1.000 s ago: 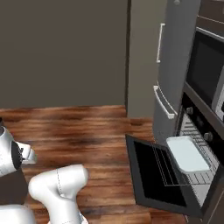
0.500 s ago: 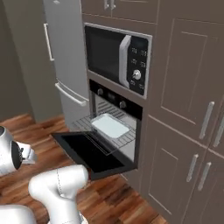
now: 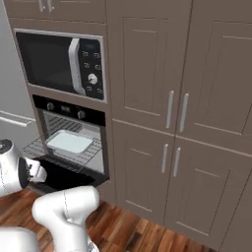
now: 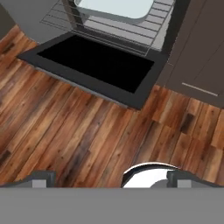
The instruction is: Take the baked cake out of the oven and place it on the plate for cooling. Then close the oven door.
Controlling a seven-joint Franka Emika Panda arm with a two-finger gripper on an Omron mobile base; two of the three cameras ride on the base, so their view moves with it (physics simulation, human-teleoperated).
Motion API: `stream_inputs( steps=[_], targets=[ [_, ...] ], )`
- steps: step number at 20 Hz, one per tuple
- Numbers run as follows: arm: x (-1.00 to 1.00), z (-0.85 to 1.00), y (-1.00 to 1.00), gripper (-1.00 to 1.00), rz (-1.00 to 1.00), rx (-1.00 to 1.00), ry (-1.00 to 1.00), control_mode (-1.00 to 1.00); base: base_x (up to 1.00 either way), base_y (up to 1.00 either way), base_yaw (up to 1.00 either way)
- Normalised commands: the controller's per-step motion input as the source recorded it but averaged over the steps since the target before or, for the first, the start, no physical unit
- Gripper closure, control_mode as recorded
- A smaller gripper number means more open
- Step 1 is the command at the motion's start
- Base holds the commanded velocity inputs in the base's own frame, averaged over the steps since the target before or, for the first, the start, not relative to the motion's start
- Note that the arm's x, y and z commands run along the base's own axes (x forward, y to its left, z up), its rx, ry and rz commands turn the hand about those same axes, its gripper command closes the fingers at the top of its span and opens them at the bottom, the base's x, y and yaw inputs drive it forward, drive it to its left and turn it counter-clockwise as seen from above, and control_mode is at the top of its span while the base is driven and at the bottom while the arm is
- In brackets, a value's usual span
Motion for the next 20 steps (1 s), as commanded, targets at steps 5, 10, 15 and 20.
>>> stream_inputs(
  steps=[5,10,15,20],
  targets=[
    [0.0,0.0,0.0,-1.0,0.0,0.0,0.0,1.0,0.44,0.19,-0.16],
    [0.0,0.0,0.0,-1.0,0.0,0.0,0.0,1.0,0.46,0.01,-0.13],
    [0.0,0.0,0.0,-1.0,0.0,0.0,0.0,1.0,0.48,0.02,-0.27],
    [0.0,0.0,0.0,-1.0,0.0,0.0,0.0,1.0,0.44,0.2,-0.29]
  ],
)
